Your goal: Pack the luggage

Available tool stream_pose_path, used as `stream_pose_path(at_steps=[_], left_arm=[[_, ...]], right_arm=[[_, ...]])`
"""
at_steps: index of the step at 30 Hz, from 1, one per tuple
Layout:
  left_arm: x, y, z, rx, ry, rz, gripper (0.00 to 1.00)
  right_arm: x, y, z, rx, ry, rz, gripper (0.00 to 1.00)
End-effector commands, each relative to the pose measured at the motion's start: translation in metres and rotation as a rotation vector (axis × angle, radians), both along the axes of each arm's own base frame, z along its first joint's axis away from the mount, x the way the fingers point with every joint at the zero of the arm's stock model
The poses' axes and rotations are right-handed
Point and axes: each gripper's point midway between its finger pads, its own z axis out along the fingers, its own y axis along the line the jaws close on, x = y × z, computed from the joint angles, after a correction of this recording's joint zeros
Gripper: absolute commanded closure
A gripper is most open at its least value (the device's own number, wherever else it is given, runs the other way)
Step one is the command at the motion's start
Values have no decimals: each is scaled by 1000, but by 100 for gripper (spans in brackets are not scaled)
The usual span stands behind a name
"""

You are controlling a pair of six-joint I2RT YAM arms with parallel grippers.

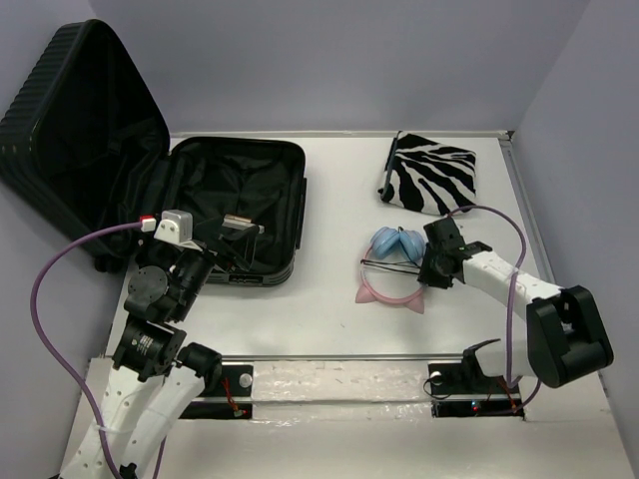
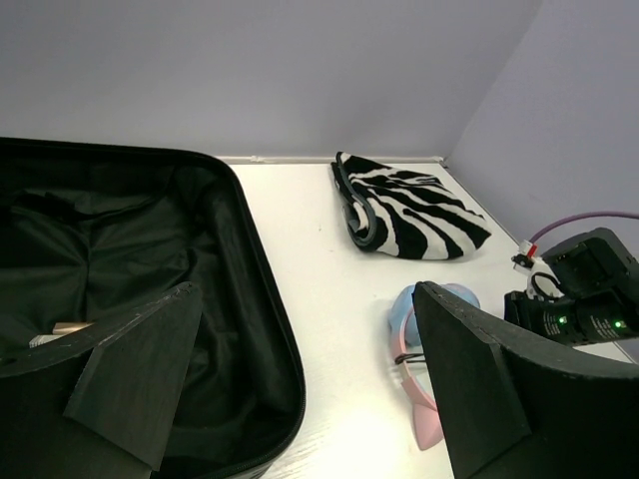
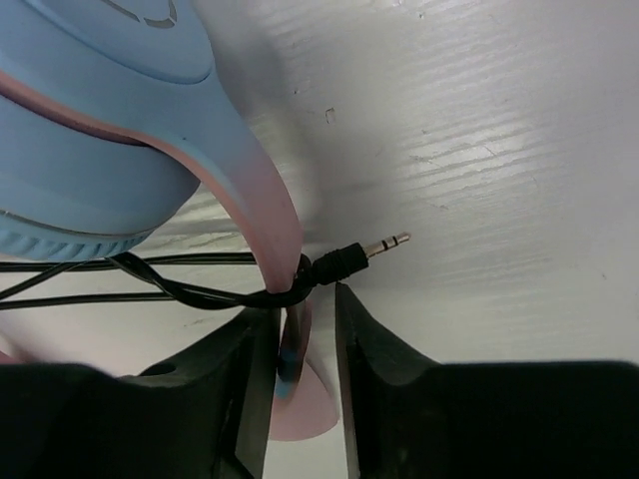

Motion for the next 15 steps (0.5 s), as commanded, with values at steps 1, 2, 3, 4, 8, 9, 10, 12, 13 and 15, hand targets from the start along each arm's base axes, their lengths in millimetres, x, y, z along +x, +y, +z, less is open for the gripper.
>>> stream_pose_path(at_steps=[1, 2, 3, 4, 8, 9, 10, 12, 13, 15], left_arm=[[-9, 3, 32, -31, -92, -2, 1], [-9, 3, 32, -31, -92, -2, 1], [-9, 3, 32, -32, -92, -2, 1], [-9, 3, 32, -31, -92, -3, 1], [-9, 3, 33, -34, -92, -4, 1], [-9, 3, 32, -32, -92, -3, 1], [-9, 3, 33, -33, -93, -3, 1], [-9, 2, 33, -35, -92, -7, 1], [-9, 3, 33, -35, -90, -4, 1], [-8, 5, 32, -34, -89, 7, 1]], right_arm=[[22, 7, 9, 33, -70, -17, 77], [22, 7, 8, 32, -72, -15, 81], [22, 6, 11, 32, -81, -16, 90], [24, 7, 20, 43, -114, -13, 93], [30, 17, 65, 110, -240, 38, 93], [33, 18, 77, 119, -271, 40, 93], [32, 28, 88, 172, -284, 75, 93], [33, 50, 109, 229, -320, 138, 93], [40, 61, 128, 246, -359, 165, 93], [51, 93, 154, 257, -416, 234, 93]])
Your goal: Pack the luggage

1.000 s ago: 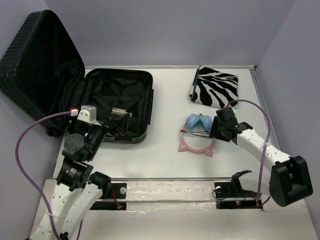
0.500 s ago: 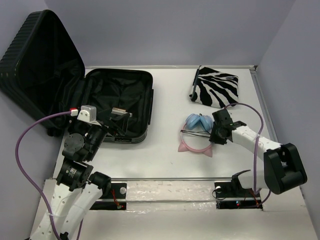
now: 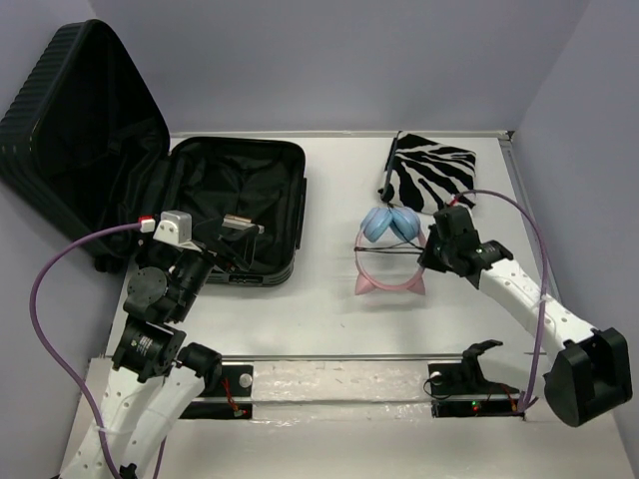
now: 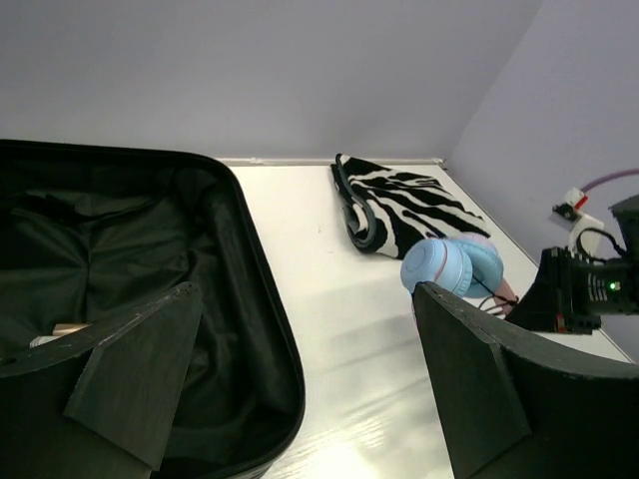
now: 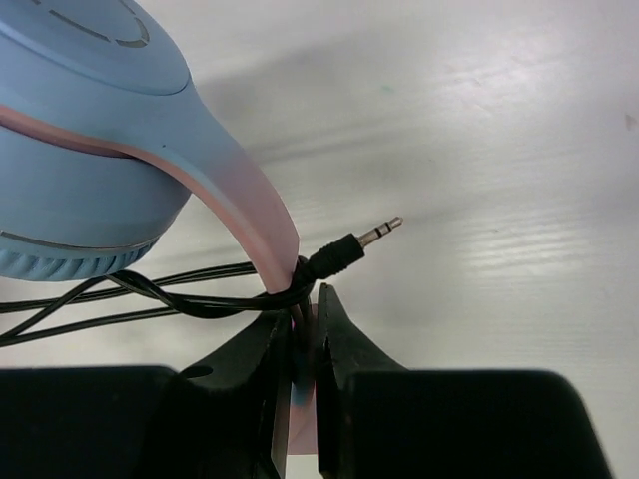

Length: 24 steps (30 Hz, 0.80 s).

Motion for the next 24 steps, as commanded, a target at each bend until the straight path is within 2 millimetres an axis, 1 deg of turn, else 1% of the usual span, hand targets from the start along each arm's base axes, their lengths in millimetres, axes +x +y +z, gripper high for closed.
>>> stream_pose_path(at_steps=[1, 2, 3, 4, 5, 6, 7, 8, 9, 10, 11, 12, 13, 14, 15, 16, 17, 18, 19, 20, 21, 22, 23, 24], left_arm=[[-7, 4, 31, -32, -83, 7, 1], [-6, 7, 32, -39, -83, 24, 1], [-5, 9, 33, -41, -82, 35, 1], [-3, 10, 32, -42, -77, 47, 1], [-3, 11, 32, -45, -75, 48, 1], [0, 16, 27, -42, -57, 82, 1], [1, 17, 25, -41, -47, 90, 1], [3, 20, 24, -43, -43, 106, 1], [4, 21, 22, -42, -35, 115, 1], [5, 23, 22, -44, -31, 130, 1], [7, 23, 20, -44, -23, 133, 1], [7, 24, 20, -47, -22, 140, 1], [8, 26, 19, -49, -18, 149, 1], [9, 27, 19, -51, -15, 158, 1], [10, 28, 19, -55, -11, 167, 1], [11, 31, 18, -64, -3, 182, 1], [11, 32, 17, -67, 0, 192, 1], [12, 34, 17, -77, 6, 201, 1], [12, 36, 17, -84, 10, 213, 1], [14, 37, 17, -86, 15, 226, 1], [15, 38, 16, -86, 20, 231, 1], [15, 38, 15, -89, 24, 232, 1], [17, 37, 14, -88, 30, 230, 1], [17, 36, 14, -86, 31, 227, 1]], right_arm=[[34, 78, 76, 115, -193, 190, 93], [48, 95, 101, 146, -259, 220, 93], [56, 108, 109, 160, -278, 243, 93], [71, 138, 127, 195, -317, 294, 93], [78, 154, 136, 213, -341, 321, 93], [84, 172, 146, 225, -367, 357, 93], [97, 194, 136, 224, -355, 390, 93], [103, 221, 168, 259, -422, 437, 93], [110, 236, 173, 271, -438, 452, 93], [112, 257, 181, 319, -449, 509, 93], [124, 283, 181, 334, -459, 538, 93], [125, 292, 156, 319, -411, 553, 93], [134, 309, 177, 339, -459, 574, 93], [144, 317, 173, 334, -461, 576, 93], [152, 334, 139, 313, -409, 591, 93], [157, 350, 156, 340, -445, 610, 93], [163, 364, 125, 323, -405, 613, 93], [171, 370, 120, 320, -408, 604, 93], [175, 383, 135, 341, -447, 604, 93], [182, 387, 134, 341, -456, 593, 93], [183, 396, 130, 347, -456, 587, 93], [192, 401, 111, 333, -443, 572, 93], [194, 411, 124, 361, -471, 567, 92], [198, 414, 122, 366, -474, 558, 92]])
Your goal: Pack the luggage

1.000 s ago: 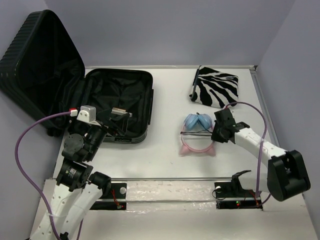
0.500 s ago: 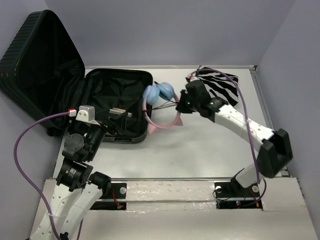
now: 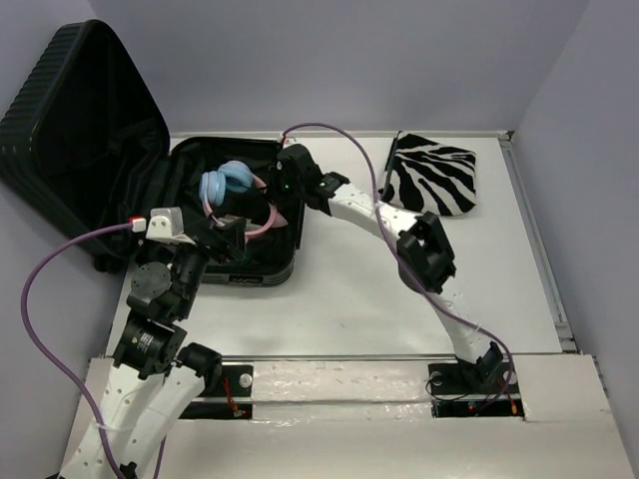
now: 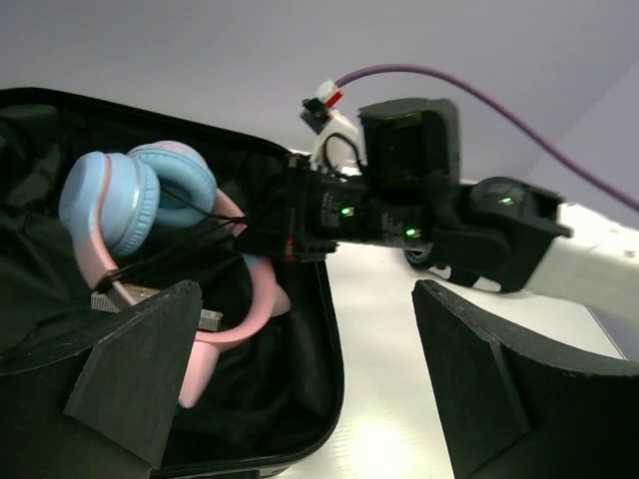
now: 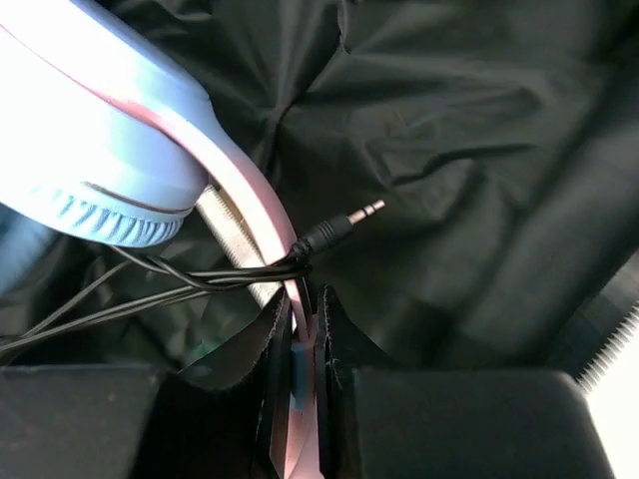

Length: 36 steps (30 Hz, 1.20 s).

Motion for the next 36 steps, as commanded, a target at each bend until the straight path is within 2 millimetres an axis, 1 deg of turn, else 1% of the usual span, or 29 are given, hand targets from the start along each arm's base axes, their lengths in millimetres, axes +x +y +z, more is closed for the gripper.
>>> stream_pose_path(at_steps=[1, 3, 4, 5, 6, 7, 10, 11, 13, 14, 16, 17, 18, 19, 20, 21, 22, 23, 24, 25, 26, 27, 28, 29, 30, 32, 33, 34, 36], left_arm=[[2, 6, 24, -42, -45, 38, 1], [3, 5, 23, -39, -41, 32, 1], [2, 5, 24, -37, -45, 29, 1], [2, 5, 24, -36, -46, 29, 1], [2, 5, 24, -36, -45, 29, 1], [2, 5, 24, -36, -46, 28, 1], [2, 4, 25, -31, -49, 21, 1], [2, 4, 24, -31, -48, 22, 1], [2, 3, 24, -28, -47, 21, 1], [3, 4, 23, -27, -44, 25, 1], [3, 5, 23, -21, -45, 28, 1], [3, 6, 23, -20, -46, 29, 1], [3, 6, 24, -20, -47, 31, 1], [3, 6, 23, -20, -46, 32, 1], [3, 6, 23, -19, -46, 32, 1], [3, 7, 22, -21, -45, 35, 1], [3, 7, 22, -19, -46, 35, 1], [3, 8, 23, -20, -47, 37, 1], [3, 8, 21, -27, -44, 41, 1], [4, 12, 22, -38, -42, 61, 1], [5, 13, 22, -59, -36, 71, 1], [6, 15, 22, -69, -34, 84, 1], [7, 16, 21, -75, -30, 93, 1], [7, 16, 22, -81, -30, 92, 1], [6, 15, 22, -89, -30, 87, 1], [7, 14, 21, -93, -28, 85, 1], [8, 14, 20, -92, -26, 84, 1], [8, 13, 21, -91, -25, 81, 1], [9, 11, 19, -87, -21, 73, 1]], right_arm=[[23, 37, 45, 157, -101, -28, 90], [28, 43, 48, 184, -101, -31, 89], [28, 45, 39, 180, -89, -26, 84], [28, 46, 37, 178, -87, -24, 79], [24, 50, 35, 174, -86, -17, 71], [22, 50, 33, 170, -81, -11, 57], [19, 48, 40, 166, -92, 3, 40], [17, 46, 56, 181, -109, 6, 37], [13, 43, 69, 190, -123, 20, 33], [9, 41, 90, 211, -143, 28, 33], [1, 37, 111, 229, -161, 49, 32], [-3, 34, 111, 224, -159, 56, 28], [-10, 27, 138, 242, -194, 67, 28], [-14, 22, 148, 243, -209, 69, 26], [-16, 16, 155, 237, -223, 61, 23], [-15, 4, 146, 207, -212, 46, 22], [-12, -22, 176, 219, -265, 3, 22], [-7, -40, 179, 208, -275, -34, 22], [-6, -71, 175, 183, -269, -102, 21], [0, -94, 172, 183, -257, -141, 21], [18, -143, 128, 129, -181, -229, 21], [24, -172, 120, 150, -143, -295, 21], [21, -202, 134, 189, -154, -332, 20], [37, -257, 123, 180, -139, -450, 17], [29, -290, 80, 144, -61, -524, 13], [29, -348, 63, 129, -52, -656, 7], [25, -374, 63, 136, -52, -704, 6], [22, -422, 40, 115, -18, -806, 6], [17, -460, 24, 116, 15, -889, 6]])
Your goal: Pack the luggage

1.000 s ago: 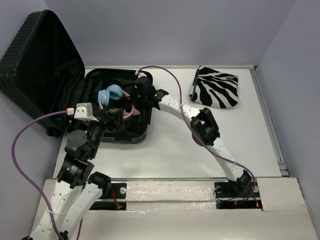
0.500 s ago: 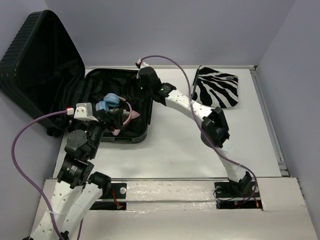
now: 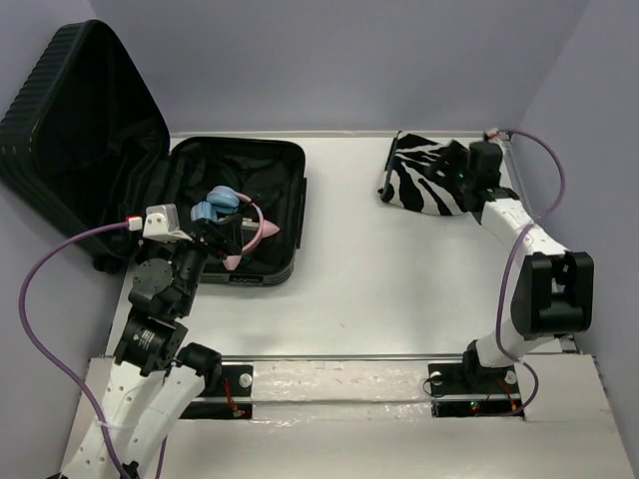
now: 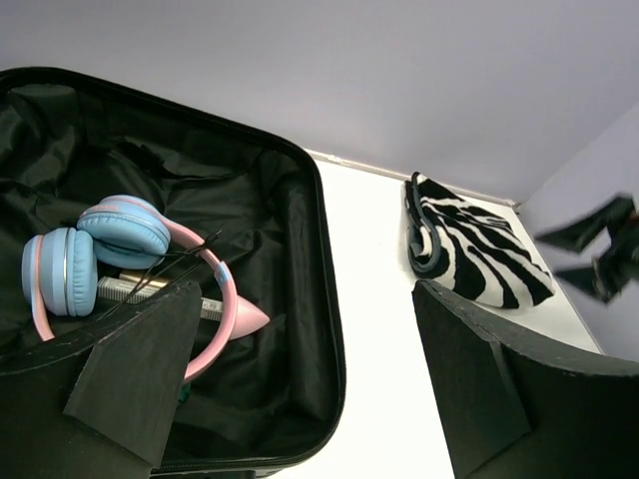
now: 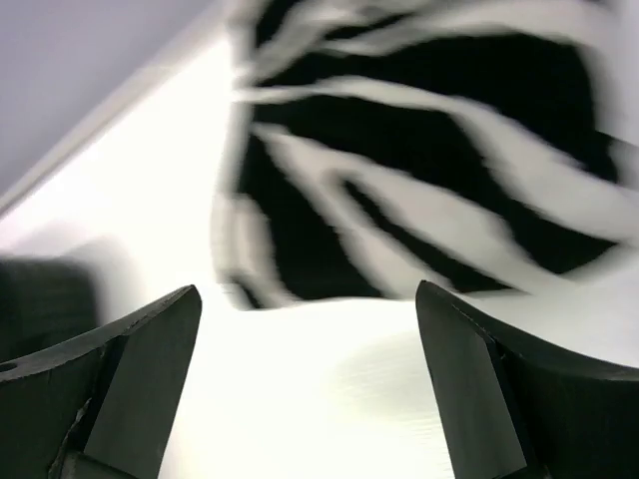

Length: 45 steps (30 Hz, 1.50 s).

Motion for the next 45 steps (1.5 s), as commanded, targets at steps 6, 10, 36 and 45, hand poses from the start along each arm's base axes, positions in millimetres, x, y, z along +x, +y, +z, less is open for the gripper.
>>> stream_pose_path(at_steps=[6, 10, 36, 45], left_arm=[[5, 1, 20, -27, -49, 10, 1], [11, -9, 13, 10, -28, -32, 1], [43, -136, 14, -120, 125, -485, 1], [74, -224, -22, 136, 289, -468, 1]], right_arm=[[-13, -146, -75, 141, 118, -297, 5], [8, -144, -95, 227, 129, -217, 4], [-64, -42, -154, 360, 237, 35, 81], [-162, -12, -173, 328, 323, 135, 80]])
